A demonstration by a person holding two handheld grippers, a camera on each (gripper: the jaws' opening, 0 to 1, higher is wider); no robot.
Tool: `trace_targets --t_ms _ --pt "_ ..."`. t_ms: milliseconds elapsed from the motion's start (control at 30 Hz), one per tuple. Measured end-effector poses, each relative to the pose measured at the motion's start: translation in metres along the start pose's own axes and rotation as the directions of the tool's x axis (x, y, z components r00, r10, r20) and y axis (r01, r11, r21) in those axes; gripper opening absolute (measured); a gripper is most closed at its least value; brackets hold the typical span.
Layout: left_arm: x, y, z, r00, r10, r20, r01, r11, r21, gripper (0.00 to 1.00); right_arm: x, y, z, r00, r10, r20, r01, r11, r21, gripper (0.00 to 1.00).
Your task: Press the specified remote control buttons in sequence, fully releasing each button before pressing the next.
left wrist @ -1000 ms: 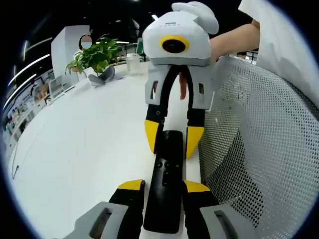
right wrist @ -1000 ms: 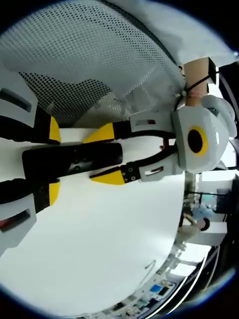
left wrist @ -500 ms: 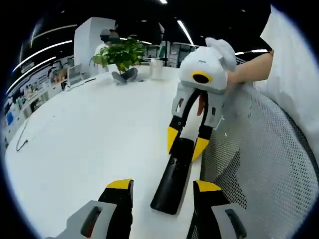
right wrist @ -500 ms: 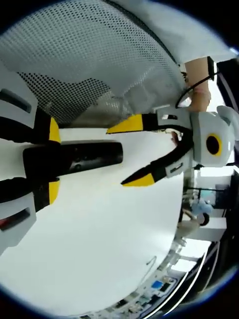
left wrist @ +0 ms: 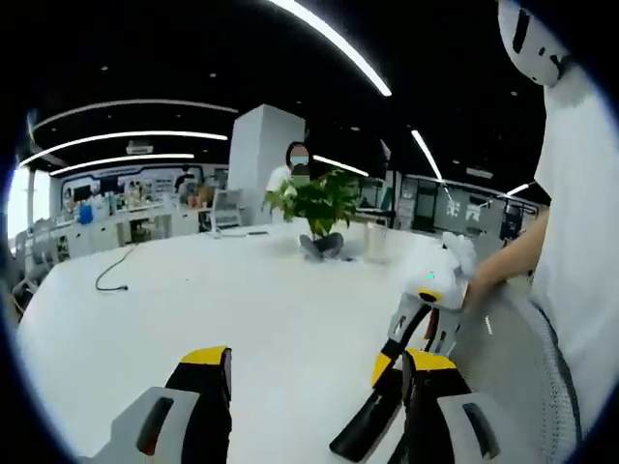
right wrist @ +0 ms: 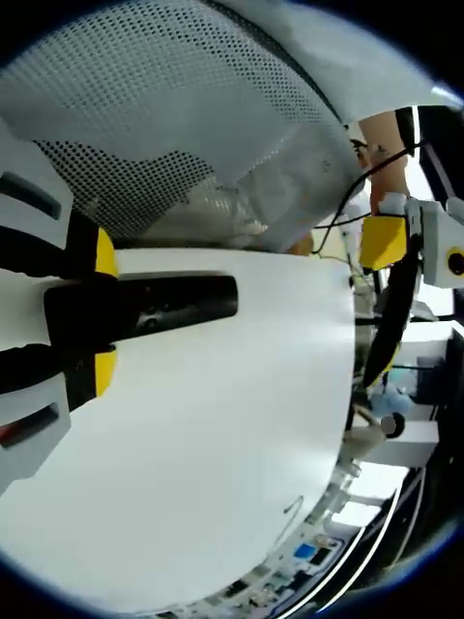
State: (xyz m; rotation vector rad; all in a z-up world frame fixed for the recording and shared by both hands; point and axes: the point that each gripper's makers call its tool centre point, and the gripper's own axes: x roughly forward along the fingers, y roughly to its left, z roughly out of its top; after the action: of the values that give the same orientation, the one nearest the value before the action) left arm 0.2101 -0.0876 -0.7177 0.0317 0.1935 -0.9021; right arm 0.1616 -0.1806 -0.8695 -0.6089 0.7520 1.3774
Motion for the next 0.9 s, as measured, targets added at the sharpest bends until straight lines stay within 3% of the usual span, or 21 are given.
trace_targets --t_ms 67,267,400,500,567,633,700,767,833,900 --pt "-0.006 0.005 0.008 0.997 0.029 0.07 -0.03 1.0 0.006 0.77 0.0 0.0 0.0 1.0 0.0 0.001 0.0 1.0 0.001 0.23" --pt "-0.015 0.007 0.02 0.984 0.101 0.147 -0.107 0.994 0.031 0.96 0.0 0.0 0.001 1.0 -0.006 0.007 0.006 1.0 0.007 0.23" --pt "-0.023 0.007 0.035 0.959 0.144 0.243 -0.145 0.989 -0.013 1.0 0.0 0.0 0.001 1.0 -0.003 0.008 0.003 1.0 0.008 0.23" --pt "-0.032 0.005 0.052 0.922 0.155 0.356 -0.147 0.988 -0.05 1.0 0.0 0.0 0.0 1.0 -0.003 0.011 0.003 1.0 0.009 0.23" --pt "-0.042 0.005 0.069 0.868 0.168 0.467 -0.147 0.986 -0.081 1.0 0.0 0.0 0.001 1.0 0.0 0.012 0.0 1.0 0.005 0.23" --pt "-0.045 0.007 0.073 0.849 0.187 0.495 -0.17 0.982 -0.079 1.0 0.0 0.001 0.0 1.0 -0.003 0.011 0.003 1.0 -0.006 0.23" --pt "-0.045 0.009 0.071 0.853 0.208 0.478 -0.206 0.977 -0.058 1.0 0.0 0.001 -0.001 1.0 -0.006 0.008 0.006 0.999 -0.048 0.23" --pt "-0.042 0.01 0.063 0.867 0.216 0.449 -0.21 0.976 -0.064 1.0 0.0 0.002 -0.002 1.0 -0.004 0.01 0.004 0.998 -0.067 0.23" --pt "-0.037 0.011 0.05 0.895 0.224 0.386 -0.202 0.975 -0.097 1.0 0.0 0.001 -0.001 1.0 -0.004 0.011 0.004 0.998 -0.068 0.23" --pt "-0.035 0.014 0.046 0.902 0.239 0.361 -0.217 0.971 -0.1 1.0 0.0 0.001 -0.002 1.0 -0.003 0.012 0.004 0.996 -0.085 0.23"
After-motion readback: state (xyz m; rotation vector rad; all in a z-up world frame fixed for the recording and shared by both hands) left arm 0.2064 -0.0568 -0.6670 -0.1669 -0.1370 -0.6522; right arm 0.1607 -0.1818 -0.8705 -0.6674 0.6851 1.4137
